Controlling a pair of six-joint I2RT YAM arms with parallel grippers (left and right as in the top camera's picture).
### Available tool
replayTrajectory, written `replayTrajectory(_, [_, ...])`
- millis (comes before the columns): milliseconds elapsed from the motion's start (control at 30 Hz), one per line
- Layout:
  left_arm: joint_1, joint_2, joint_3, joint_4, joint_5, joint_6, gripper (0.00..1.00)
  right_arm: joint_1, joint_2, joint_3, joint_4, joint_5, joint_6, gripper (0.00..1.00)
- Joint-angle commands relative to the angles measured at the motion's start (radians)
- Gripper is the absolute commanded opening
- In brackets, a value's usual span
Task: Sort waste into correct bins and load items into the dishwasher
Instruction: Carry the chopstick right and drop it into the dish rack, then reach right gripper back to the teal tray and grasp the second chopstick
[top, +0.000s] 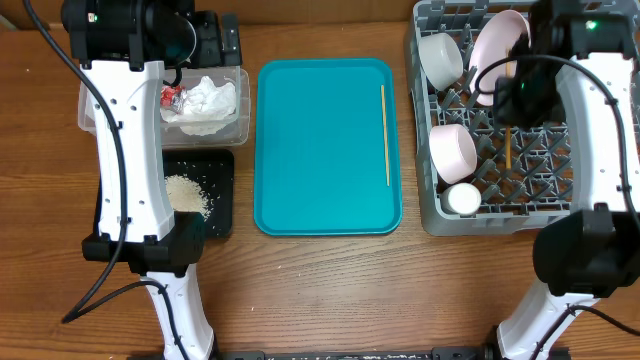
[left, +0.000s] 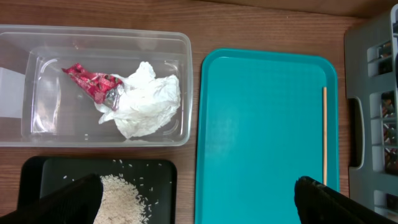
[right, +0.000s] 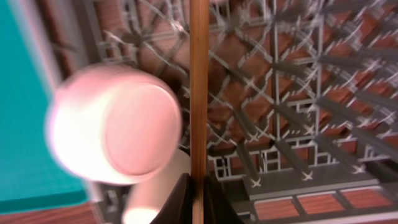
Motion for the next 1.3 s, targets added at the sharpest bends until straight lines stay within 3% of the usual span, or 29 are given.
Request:
replayTrajectory(0, [0.0, -0.014, 0.002, 0.001, -0.006, -0.013, 1.0, -0.005, 0.005, -0.108, 0.046, 0.005, -0.043, 0.07])
replayTrajectory(100, [0.0, -0.014, 0.002, 0.001, -0.006, -0.013, 1.0, -0.004, 0.005, -0.153, 0.069, 0.005, -0.042, 0.13])
replayTrajectory(200, [0.0, -0.014, 0.002, 0.001, -0.006, -0.013, 1.0, -0.005, 0.004, -0.154, 0.067, 0.005, -0.042, 0.29])
replayTrajectory(467, [-0.001, -0.014, 0.002, 0.001, -0.006, -0.013, 1.0, -0.002, 0.003, 0.017, 0.009, -0.026, -0.038, 0.32])
replayTrajectory(600, [-0.001, -0.014, 0.002, 0.001, -0.006, -0.013, 1.0, 0.035, 0.003, 0.189, 0.023, -0.244, -0.038, 0.37])
replayTrajectory(633, [-0.001, -0.014, 0.002, 0.001, -0.006, -0.013, 1.0, 0.054, 0.003, 0.217, 0.042, -0.288, -0.037, 0.44])
replayTrajectory(667, [-0.001, -0.014, 0.002, 0.001, -0.006, -0.013, 1.0, 0.084, 0.003, 0.24, 0.069, -0.306, -0.017, 0.58])
replayTrajectory(833, [-0.001, -0.014, 0.002, 0.001, -0.006, -0.013, 1.0, 0.261, 0.033, 0.243, 0.165, -0.213, 0.024, 0.72])
replayTrajectory(1000, [-0.001, -0.014, 0.002, 0.001, -0.006, -0.013, 1.0, 0.422, 0.127, 0.243, 0.195, -0.027, 0.042, 0.74])
replayTrajectory(1267, [-0.001, -0.014, 0.002, 0.0, -0.006, -0.013, 1.0, 0.473, 0.306, 0.242, 0.182, 0.01, 0.041, 0.72])
